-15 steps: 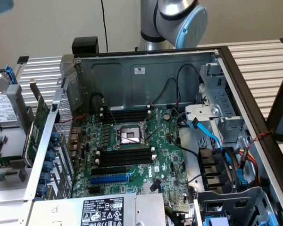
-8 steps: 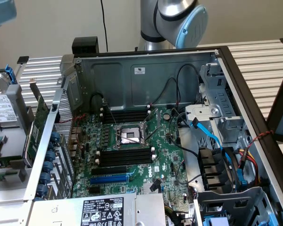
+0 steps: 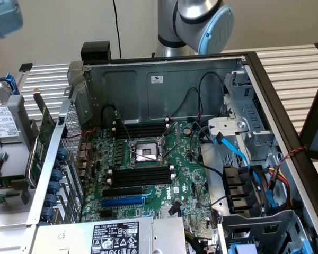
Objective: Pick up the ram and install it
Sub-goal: 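Pick up the ram and move it above insertion slot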
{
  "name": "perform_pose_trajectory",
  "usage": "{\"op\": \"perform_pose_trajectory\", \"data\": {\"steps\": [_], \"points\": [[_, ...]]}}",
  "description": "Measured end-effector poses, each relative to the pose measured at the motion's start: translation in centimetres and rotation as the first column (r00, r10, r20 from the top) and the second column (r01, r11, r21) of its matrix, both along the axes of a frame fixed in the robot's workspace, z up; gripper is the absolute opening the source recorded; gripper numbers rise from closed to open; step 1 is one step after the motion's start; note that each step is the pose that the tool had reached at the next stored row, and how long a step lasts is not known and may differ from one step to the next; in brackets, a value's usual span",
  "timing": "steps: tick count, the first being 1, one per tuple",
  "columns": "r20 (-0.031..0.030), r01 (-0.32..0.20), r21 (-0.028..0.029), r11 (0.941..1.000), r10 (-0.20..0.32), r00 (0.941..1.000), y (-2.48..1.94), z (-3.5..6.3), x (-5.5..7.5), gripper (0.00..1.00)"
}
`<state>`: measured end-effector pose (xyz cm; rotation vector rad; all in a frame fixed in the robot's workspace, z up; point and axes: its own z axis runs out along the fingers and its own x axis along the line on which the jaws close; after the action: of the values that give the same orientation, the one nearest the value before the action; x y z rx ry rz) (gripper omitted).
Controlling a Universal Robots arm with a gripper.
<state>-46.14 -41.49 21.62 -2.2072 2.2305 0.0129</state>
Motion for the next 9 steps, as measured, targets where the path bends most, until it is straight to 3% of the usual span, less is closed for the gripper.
{"op": "perform_pose_trajectory", "data": {"steps": [9], "points": [[-0.0066, 0.0, 0.0019, 1.0, 0.0, 1.0, -0.01, -1.1, 0.0, 0.39]]}}
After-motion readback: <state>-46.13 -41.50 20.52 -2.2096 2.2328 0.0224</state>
